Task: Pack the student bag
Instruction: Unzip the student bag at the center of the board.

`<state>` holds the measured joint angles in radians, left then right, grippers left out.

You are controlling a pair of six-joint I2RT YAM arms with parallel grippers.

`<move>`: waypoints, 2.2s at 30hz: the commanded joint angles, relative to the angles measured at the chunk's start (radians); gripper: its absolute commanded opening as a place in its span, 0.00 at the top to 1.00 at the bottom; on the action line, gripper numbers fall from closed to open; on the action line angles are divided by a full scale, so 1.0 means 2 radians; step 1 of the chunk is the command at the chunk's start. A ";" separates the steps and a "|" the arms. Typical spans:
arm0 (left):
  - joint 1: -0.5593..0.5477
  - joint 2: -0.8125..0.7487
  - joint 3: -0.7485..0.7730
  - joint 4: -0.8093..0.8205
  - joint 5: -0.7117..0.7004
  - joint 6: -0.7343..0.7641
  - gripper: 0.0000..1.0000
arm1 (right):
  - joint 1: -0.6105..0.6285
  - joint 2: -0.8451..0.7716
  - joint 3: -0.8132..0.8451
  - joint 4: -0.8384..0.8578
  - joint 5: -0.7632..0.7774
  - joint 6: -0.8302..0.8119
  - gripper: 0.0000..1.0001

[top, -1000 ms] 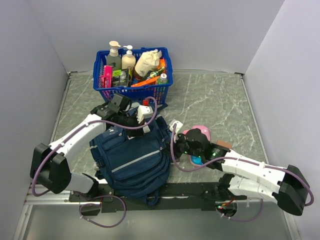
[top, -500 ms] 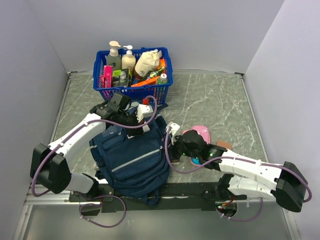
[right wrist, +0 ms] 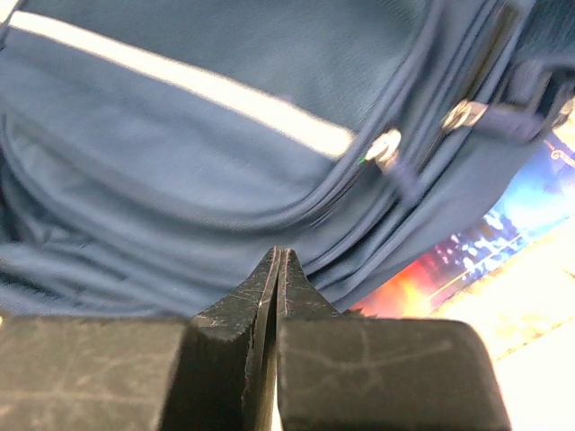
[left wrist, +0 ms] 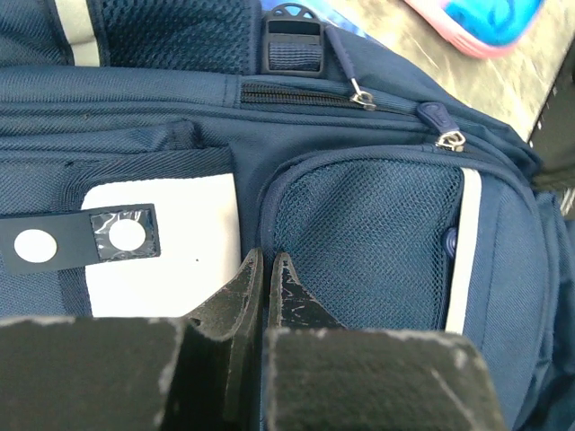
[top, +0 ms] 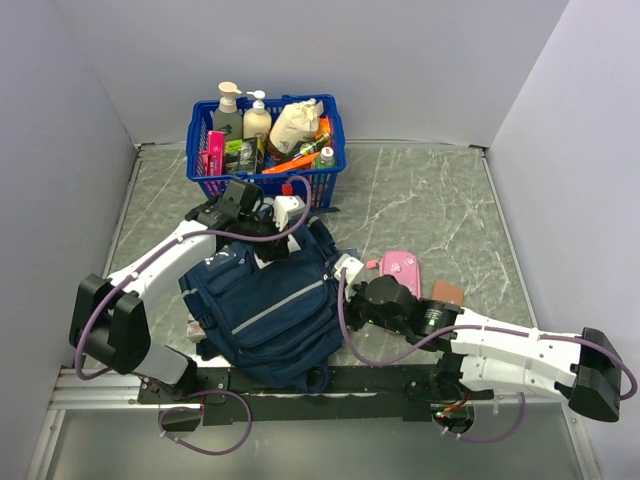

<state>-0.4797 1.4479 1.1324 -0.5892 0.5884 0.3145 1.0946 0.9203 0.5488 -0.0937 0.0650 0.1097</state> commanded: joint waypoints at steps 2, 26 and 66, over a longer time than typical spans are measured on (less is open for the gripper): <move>0.026 0.014 0.042 0.054 -0.007 -0.015 0.99 | 0.026 -0.024 -0.005 -0.031 0.062 0.025 1.00; 0.026 -0.021 0.072 -0.143 0.082 0.157 0.99 | 0.008 0.007 -0.026 0.102 0.002 -0.101 0.52; 0.022 -0.017 0.041 -0.076 0.066 0.110 0.99 | 0.010 0.063 -0.004 0.114 -0.019 -0.133 1.00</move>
<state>-0.4374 1.4570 1.2438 -0.9588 0.7403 0.6769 1.1145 1.1107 0.5106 0.1776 0.0570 -0.1879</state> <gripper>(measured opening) 0.033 0.027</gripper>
